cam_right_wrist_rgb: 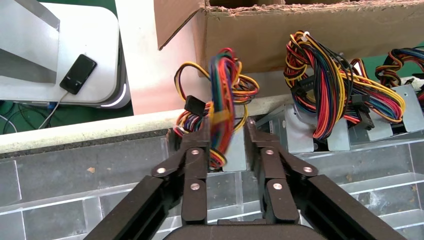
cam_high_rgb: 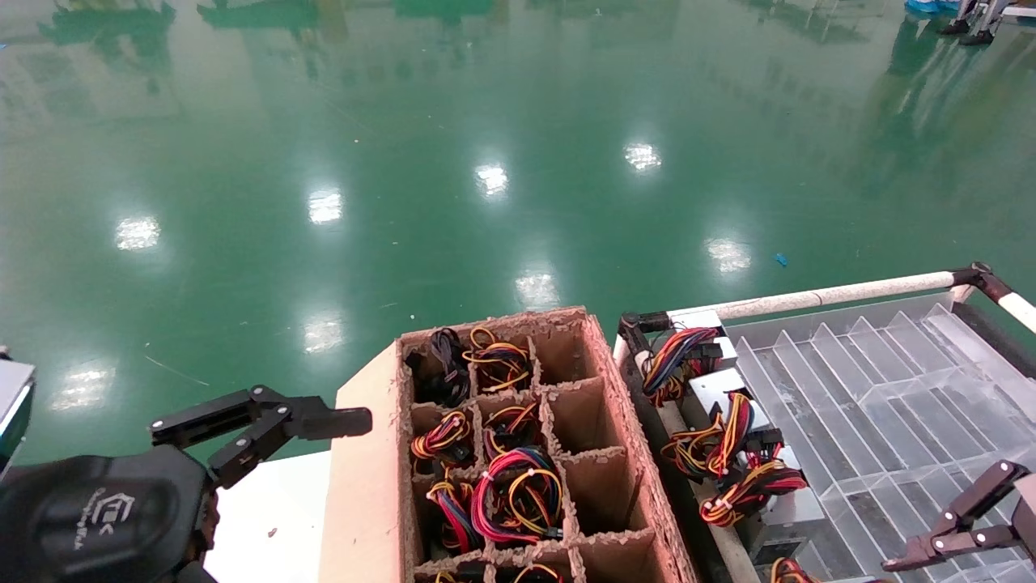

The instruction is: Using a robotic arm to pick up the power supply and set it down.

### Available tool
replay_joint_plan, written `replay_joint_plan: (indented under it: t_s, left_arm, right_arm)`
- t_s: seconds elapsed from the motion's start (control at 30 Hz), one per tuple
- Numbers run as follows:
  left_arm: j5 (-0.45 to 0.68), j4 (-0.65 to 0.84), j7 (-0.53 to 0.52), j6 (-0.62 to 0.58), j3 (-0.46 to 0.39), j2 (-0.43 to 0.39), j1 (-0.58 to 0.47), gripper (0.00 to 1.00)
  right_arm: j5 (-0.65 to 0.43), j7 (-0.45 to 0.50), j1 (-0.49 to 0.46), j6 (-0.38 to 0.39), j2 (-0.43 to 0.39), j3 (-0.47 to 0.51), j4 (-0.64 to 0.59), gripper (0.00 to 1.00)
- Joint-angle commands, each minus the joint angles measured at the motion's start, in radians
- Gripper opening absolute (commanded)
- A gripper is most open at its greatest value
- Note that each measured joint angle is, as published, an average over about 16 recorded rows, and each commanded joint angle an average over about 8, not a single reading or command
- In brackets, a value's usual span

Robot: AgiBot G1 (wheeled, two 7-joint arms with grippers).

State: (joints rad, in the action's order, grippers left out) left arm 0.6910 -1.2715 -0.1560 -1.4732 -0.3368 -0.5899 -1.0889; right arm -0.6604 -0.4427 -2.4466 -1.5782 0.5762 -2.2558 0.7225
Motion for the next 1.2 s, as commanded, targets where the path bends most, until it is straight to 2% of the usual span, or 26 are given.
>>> replay_joint_plan:
  t_s: [0.03,0.27,0.4,1.2]
  left_arm:
    - [0.000,0.000,0.000,0.000,0.000,0.000,0.000,1.00]
    - [0.000,0.000,0.000,0.000,0.000,0.000,0.000,1.00]
    - [0.000,0.000,0.000,0.000,0.000,0.000,0.000,1.00]
    - [0.000,0.000,0.000,0.000,-0.001,0.000,0.000,1.00]
  right_arm:
    - [-0.002,0.000,-0.001,0.000,0.000,0.001,0.001,1.00]
    - [-0.007,0.004,0.005,0.000,0.000,0.013,0.007,1.00]
    - [-0.009,0.023,0.047,0.003,0.001,0.073,0.024,1.00]
    - [-0.034,0.270,0.586,0.035,0.015,0.848,0.243,1.00]
